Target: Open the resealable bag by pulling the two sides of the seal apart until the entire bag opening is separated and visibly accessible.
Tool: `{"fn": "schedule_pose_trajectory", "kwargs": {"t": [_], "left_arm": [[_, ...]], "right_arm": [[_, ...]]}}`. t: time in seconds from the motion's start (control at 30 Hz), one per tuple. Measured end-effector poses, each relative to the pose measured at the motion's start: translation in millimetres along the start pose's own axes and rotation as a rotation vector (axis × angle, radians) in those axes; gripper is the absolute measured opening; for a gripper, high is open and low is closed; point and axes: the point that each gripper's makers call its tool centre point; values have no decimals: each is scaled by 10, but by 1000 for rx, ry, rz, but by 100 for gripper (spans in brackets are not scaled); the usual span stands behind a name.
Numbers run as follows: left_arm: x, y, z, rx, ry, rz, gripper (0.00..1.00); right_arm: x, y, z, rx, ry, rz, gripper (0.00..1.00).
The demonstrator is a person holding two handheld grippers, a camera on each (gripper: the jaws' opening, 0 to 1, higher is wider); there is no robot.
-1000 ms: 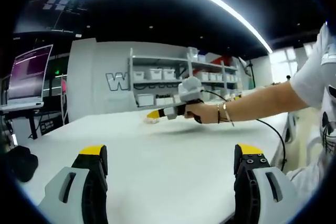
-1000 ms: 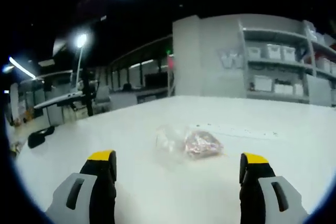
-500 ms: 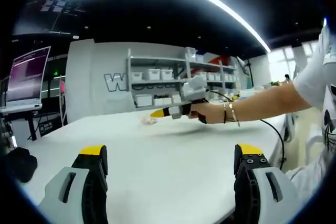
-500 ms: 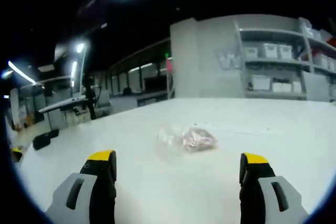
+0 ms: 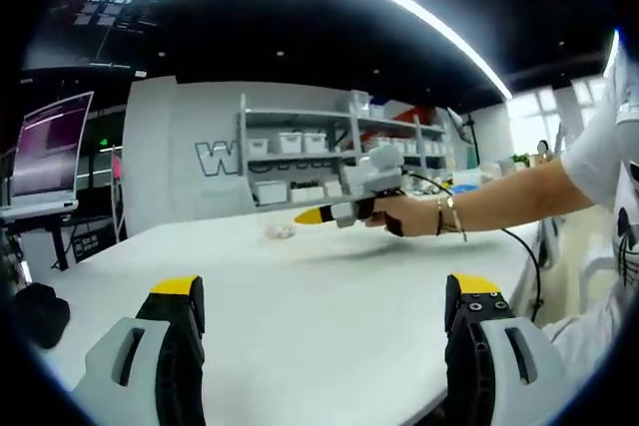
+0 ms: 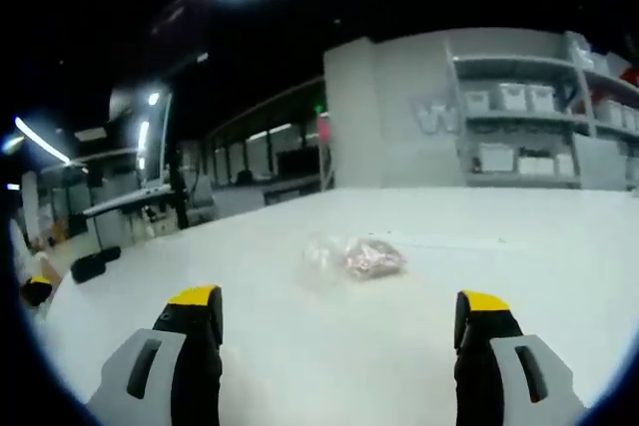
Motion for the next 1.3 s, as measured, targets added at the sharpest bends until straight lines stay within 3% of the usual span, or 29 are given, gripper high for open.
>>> {"fn": "schedule_pose_trajectory", "kwargs": {"t": [1.1,1.3], "left_arm": [[95,30,9,-1,-14,13,99],[107,32,6,0,-14,15,99]], "right_arm": [[25,624,12,40,-15,7,95],[-12,819,22,55,-18,-2,95]]}}
Point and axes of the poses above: the point that each gripper's makers call its tool centre point, and the gripper's own axes: y roughly backward along the fingers, x roughly to its right, z roughly out of its underside, and after that the axes turned 15 degrees about y, right-handed
